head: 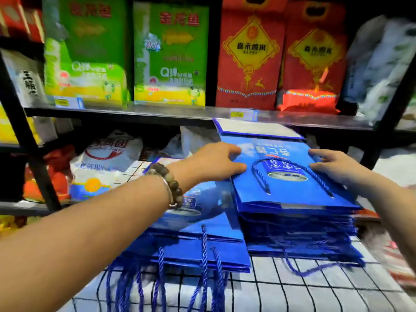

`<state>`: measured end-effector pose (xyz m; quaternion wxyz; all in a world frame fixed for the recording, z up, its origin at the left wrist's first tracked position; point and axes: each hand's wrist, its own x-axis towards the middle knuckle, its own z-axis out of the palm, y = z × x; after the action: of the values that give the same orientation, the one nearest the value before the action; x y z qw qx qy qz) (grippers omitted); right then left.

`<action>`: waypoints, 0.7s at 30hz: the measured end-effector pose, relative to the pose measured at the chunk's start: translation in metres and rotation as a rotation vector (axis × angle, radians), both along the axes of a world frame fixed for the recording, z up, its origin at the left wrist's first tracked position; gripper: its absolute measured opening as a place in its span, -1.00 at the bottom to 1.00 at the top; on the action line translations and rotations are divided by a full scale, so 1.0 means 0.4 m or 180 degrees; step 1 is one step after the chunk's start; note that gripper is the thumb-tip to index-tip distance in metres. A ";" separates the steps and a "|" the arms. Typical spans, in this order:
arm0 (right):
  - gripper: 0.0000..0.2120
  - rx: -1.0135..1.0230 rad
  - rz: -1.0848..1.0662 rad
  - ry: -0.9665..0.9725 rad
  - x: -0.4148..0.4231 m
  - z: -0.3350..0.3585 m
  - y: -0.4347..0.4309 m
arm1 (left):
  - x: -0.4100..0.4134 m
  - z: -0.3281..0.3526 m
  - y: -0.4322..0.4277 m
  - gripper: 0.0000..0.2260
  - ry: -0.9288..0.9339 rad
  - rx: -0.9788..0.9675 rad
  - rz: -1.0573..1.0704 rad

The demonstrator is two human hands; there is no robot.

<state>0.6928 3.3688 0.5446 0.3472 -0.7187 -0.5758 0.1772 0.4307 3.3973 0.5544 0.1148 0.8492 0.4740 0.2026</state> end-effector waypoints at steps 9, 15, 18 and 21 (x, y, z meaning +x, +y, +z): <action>-0.64 -0.0957 -0.0002 -0.1894 0.057 -0.179 0.099 | 0.069 -0.189 0.100 -0.59 0.1484 -0.0451 0.0133; -0.58 -0.0340 0.0180 -0.2520 -0.006 -0.111 0.106 | 0.156 -0.130 0.010 -0.67 0.1362 0.0191 -0.0139; -0.53 -0.0754 0.0838 -0.2064 -0.078 -0.134 0.122 | 0.205 -0.154 -0.037 -0.70 0.1106 -0.0223 -0.0385; -0.40 -0.1389 0.1000 -0.1998 -0.102 -0.211 0.132 | 0.204 -0.204 -0.042 -0.57 0.1272 -0.0745 -0.0133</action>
<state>0.6521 3.4217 0.4601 -0.0371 -0.6979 -0.7054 0.1183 0.5121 3.3806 0.4730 0.1204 0.8630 0.4899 -0.0283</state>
